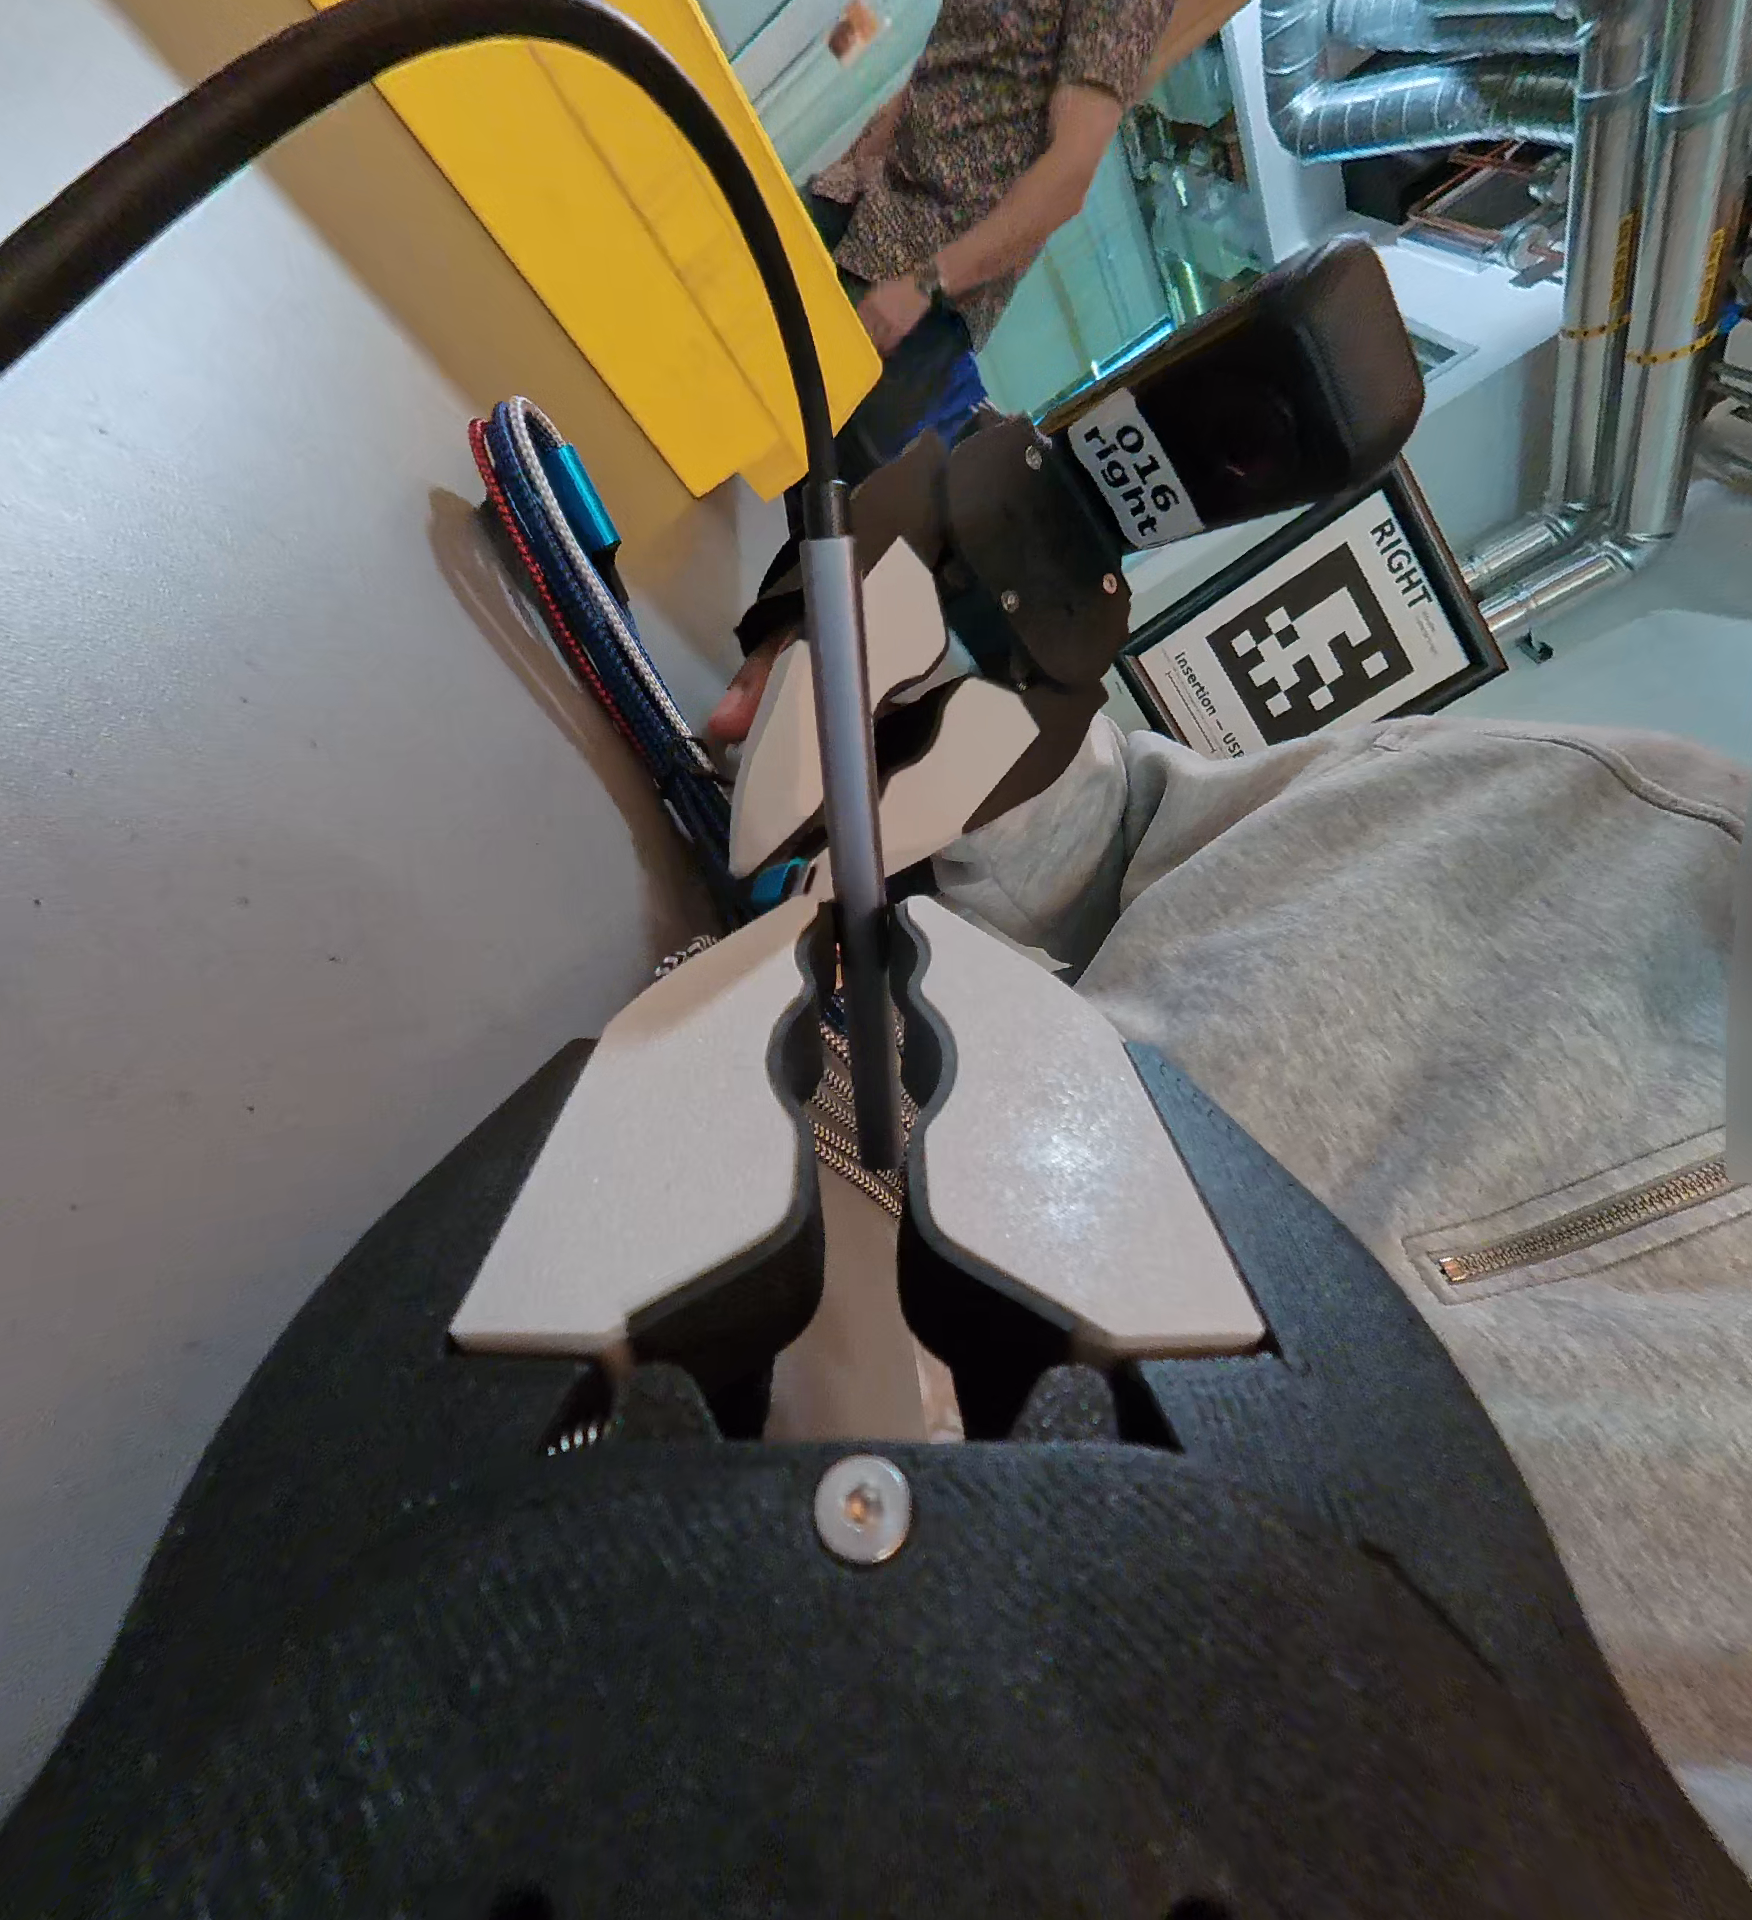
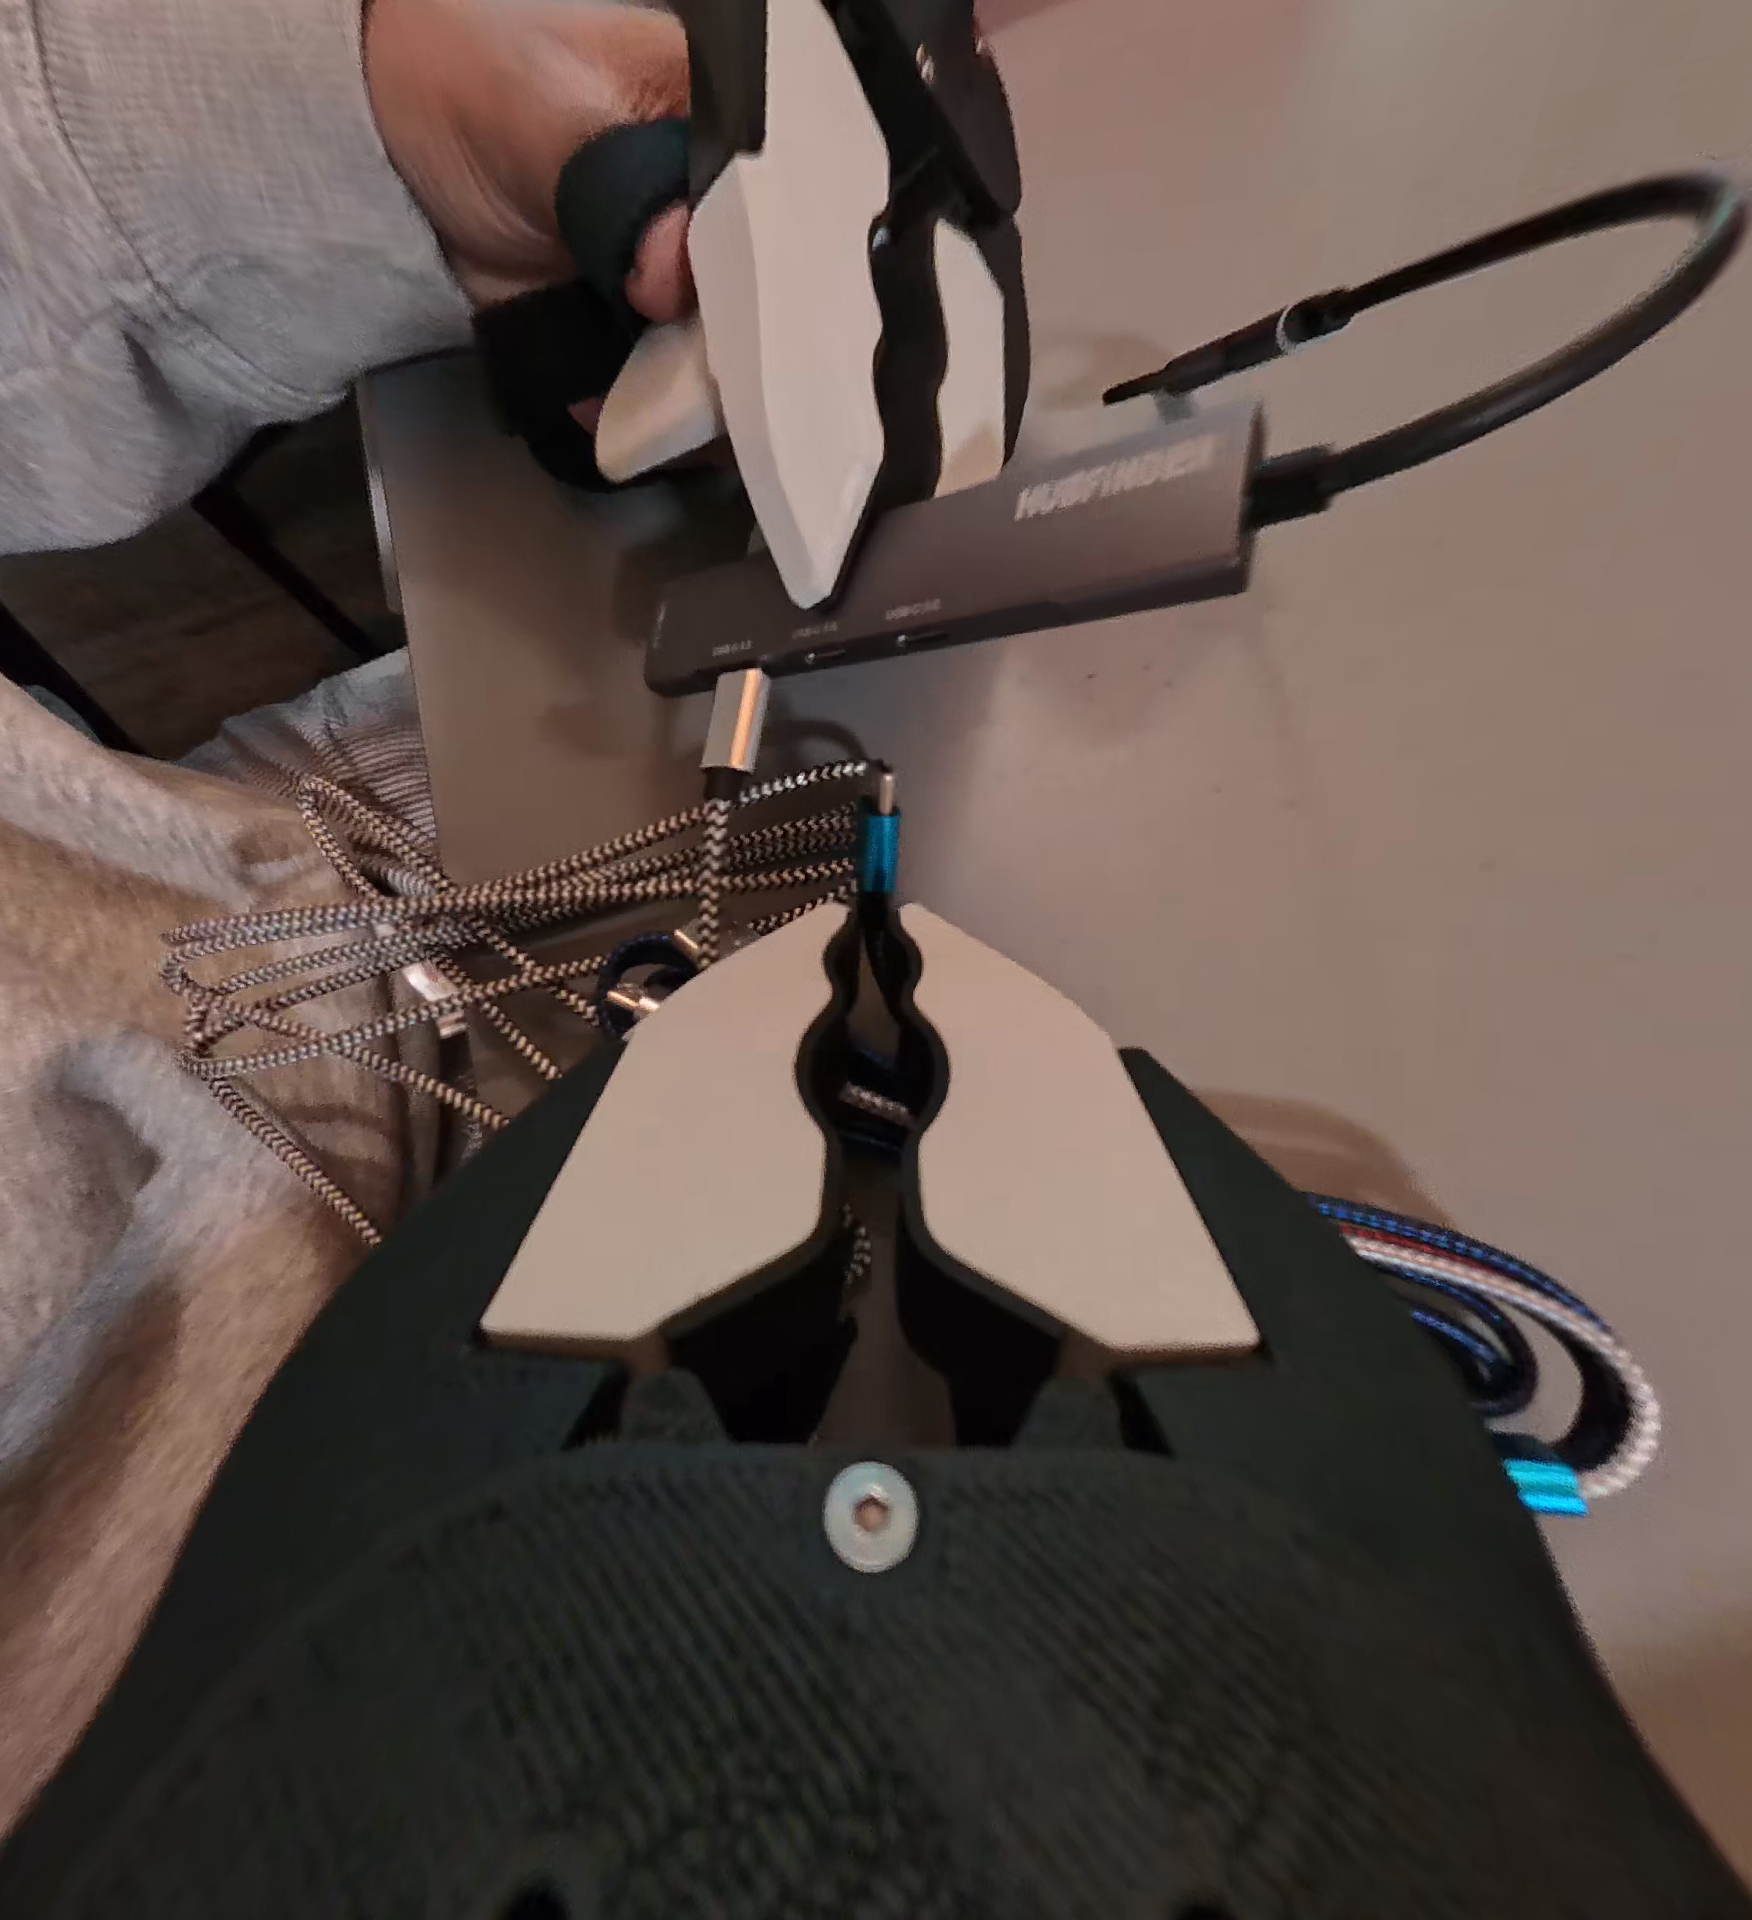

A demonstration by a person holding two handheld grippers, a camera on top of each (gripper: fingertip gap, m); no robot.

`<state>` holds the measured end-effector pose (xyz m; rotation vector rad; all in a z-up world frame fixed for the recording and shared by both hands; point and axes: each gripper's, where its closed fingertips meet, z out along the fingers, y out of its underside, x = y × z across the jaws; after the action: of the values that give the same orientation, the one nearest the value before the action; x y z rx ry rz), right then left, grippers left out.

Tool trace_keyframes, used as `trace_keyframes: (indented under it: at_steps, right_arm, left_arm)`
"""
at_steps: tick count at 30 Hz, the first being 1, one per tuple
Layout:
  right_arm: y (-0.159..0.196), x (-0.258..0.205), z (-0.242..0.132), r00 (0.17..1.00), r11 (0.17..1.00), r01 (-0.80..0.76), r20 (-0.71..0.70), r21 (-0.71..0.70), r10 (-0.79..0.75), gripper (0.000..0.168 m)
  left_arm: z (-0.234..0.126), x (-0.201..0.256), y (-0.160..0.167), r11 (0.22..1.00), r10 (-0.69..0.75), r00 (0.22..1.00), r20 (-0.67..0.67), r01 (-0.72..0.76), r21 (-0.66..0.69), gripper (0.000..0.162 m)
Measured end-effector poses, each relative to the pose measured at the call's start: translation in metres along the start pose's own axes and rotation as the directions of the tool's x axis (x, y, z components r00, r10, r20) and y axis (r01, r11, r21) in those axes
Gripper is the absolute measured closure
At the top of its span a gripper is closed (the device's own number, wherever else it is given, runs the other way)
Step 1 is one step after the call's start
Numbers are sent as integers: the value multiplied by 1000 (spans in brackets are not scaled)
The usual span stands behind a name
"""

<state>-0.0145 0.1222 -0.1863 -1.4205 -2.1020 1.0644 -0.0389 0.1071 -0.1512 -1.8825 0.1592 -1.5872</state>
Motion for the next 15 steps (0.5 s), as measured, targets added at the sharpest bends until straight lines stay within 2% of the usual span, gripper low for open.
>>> trace_keyframes:
  at_steps: [4, 8, 11, 15]
  right_arm:
    - [-8, 2, -16, 999, 1000, -1, 36, 8, 1, 168]
    - [-13, 0, -24, 986, 995, -31, 160, -95, 46, 168]
    - [-13, 14, -19, 993, 987, 8, 119, -159, 11, 168]
    - [-25, 17, -14, 999, 999, -4, 51, -40, 6, 168]
  left_arm:
    - [1, 1, 1, 1000, 6, 1000, -3, -6, -10, 155]
    - [4, 1, 3, 1000, 14, 1000, 2, -13, -27, 155]
    - [4, 1, 3, 999, 20, 1000, 5, -20, -28, 155]
    - [2, 2, 1, 1000, 17, 1000, -2, -17, -6, 155]
